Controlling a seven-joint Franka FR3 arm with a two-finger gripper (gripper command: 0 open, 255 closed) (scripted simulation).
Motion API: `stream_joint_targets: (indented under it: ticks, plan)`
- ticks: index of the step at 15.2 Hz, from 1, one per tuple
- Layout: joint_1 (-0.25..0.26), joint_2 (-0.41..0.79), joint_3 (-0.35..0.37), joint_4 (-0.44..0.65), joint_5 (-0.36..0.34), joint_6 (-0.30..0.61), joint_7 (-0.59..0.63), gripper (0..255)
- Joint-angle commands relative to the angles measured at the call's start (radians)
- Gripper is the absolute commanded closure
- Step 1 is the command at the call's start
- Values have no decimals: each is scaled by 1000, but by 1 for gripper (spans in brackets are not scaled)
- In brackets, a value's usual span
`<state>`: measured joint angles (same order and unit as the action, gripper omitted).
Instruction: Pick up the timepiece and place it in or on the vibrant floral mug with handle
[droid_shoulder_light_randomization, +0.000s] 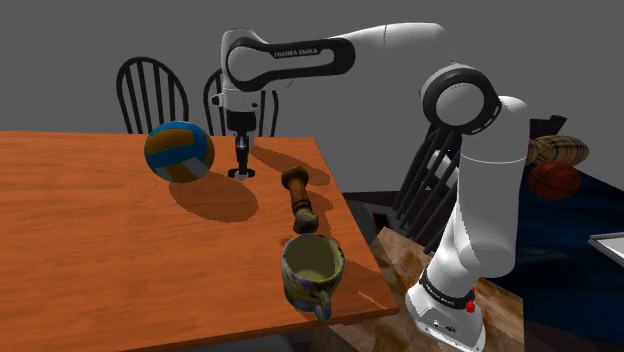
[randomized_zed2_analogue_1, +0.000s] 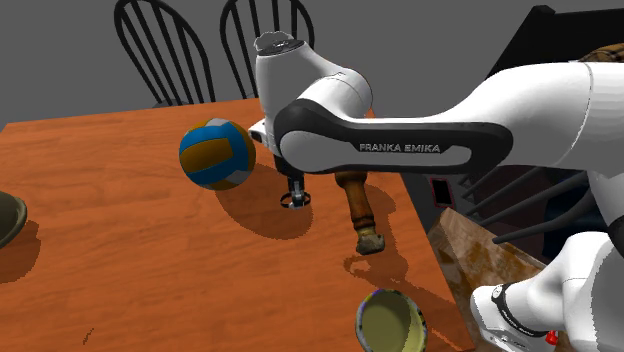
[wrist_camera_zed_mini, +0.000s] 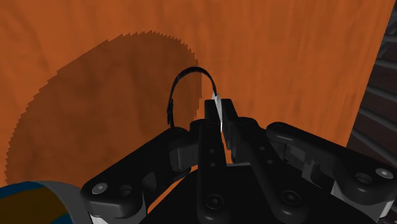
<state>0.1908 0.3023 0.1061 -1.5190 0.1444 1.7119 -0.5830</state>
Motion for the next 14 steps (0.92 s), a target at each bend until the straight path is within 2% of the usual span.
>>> stream_joint_targets:
  ticks: [1, 10, 14]
  plan:
    - [0, -2, 0, 26, 0, -28, 4, 255]
    - [0, 6, 1, 152, -2, -145, 21, 255]
    - [19, -155, 18, -63, 16, -85, 50, 255]
